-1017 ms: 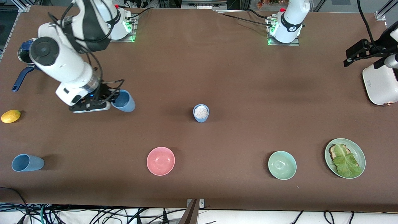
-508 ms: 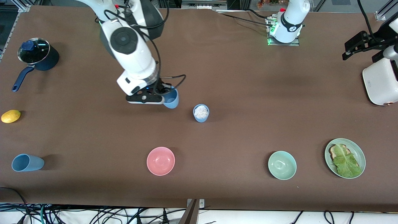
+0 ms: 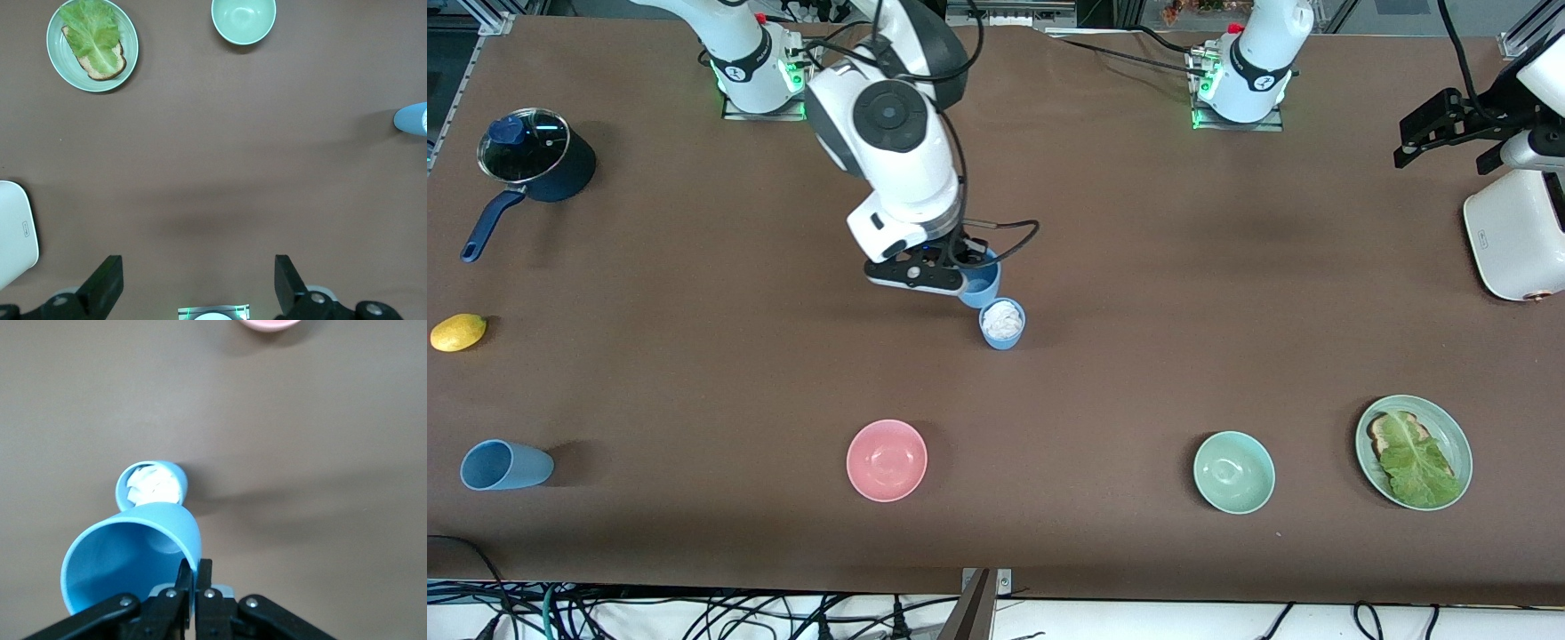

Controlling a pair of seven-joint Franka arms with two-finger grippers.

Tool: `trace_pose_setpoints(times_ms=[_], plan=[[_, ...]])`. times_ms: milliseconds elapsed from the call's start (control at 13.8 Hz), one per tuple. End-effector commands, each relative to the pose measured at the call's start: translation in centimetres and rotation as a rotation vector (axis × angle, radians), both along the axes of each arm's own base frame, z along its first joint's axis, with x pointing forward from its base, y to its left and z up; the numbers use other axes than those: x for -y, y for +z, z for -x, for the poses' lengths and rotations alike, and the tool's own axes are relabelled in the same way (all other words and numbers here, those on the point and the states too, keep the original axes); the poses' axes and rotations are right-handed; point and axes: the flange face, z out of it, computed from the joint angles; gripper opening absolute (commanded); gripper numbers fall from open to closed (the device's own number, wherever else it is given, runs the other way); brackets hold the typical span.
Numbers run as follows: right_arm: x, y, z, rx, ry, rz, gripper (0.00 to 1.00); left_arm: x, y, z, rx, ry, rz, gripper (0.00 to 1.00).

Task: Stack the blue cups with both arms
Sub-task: 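Lower the held cup into the tissue cup with the right gripper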

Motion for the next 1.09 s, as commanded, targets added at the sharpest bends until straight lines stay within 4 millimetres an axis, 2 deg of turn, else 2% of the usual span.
trace_pose_setpoints(times_ms=[0,145,363,653,1017], plan=[[-2.2,-0.8,-0.1,0.03,-0.027,0.021,0.0,0.2,0.0,0.3,0.027,-0.022,0.024,1.0],[-3.5,-1.2,-0.4,0.051,-0.038,0.028,0.0,-0.2,-0.3,0.1,0.024,-0.012,0.022,1.0],[-3.5,-1.5,-0.5,0.051,-0.042,0.029,0.0,-0.2,-0.3,0.0,0.027,-0.009,0.021,1.0],[-3.6,-3.2,-1.0,0.071,-0.03,0.054,0.0,-0.3,0.0,-0.3,0.033,-0.008,0.018,1.0],[-3.9,-4.1,-1.1,0.072,-0.032,0.055,0.0,-0.7,0.3,-0.4,0.041,0.003,0.019,1.0]])
